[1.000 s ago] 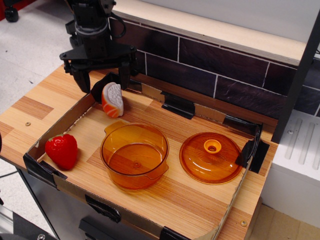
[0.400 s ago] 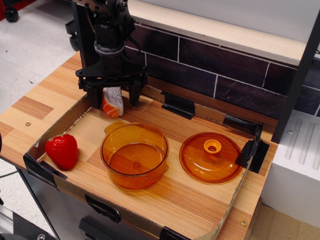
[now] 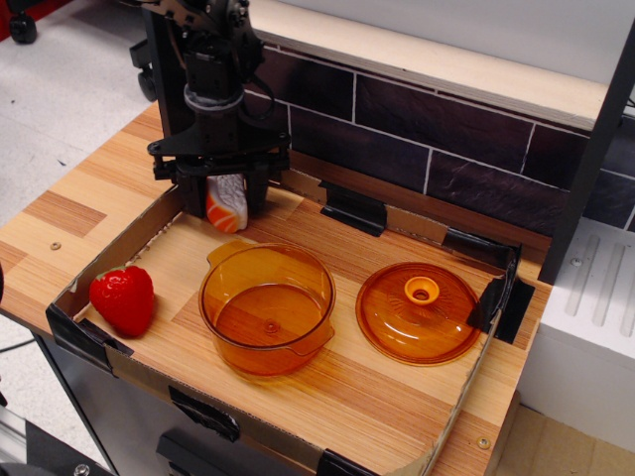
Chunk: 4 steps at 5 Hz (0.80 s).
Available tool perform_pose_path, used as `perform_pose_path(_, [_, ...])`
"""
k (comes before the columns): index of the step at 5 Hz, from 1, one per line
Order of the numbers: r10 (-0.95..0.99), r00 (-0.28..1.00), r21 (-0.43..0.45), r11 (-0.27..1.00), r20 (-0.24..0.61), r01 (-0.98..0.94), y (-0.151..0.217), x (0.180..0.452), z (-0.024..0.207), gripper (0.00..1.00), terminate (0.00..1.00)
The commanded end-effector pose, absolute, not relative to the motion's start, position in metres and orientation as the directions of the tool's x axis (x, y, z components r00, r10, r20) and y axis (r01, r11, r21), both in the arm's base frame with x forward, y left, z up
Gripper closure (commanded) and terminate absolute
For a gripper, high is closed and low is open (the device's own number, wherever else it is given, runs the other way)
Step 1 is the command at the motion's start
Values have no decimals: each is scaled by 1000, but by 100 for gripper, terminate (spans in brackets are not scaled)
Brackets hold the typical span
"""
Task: Put sushi in pot
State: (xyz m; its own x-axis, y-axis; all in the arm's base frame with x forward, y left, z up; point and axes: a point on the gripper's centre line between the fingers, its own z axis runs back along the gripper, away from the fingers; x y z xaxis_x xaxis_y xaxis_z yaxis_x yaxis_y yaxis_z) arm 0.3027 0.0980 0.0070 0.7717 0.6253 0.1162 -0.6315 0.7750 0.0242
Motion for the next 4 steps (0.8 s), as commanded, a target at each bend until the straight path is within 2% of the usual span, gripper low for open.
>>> perform_pose_path(1, [590, 770, -36, 799, 245, -601, 87, 298, 80, 100, 0])
perform_pose_path(2, [576, 793, -61, 815, 199, -576, 55, 279, 112, 100, 0])
perform_pose_path(3, [517, 844, -52, 855, 143, -516, 28, 250, 111, 100, 0])
perform_pose_path(4, [488, 864, -23, 872, 122, -490, 19, 237, 96, 100, 0])
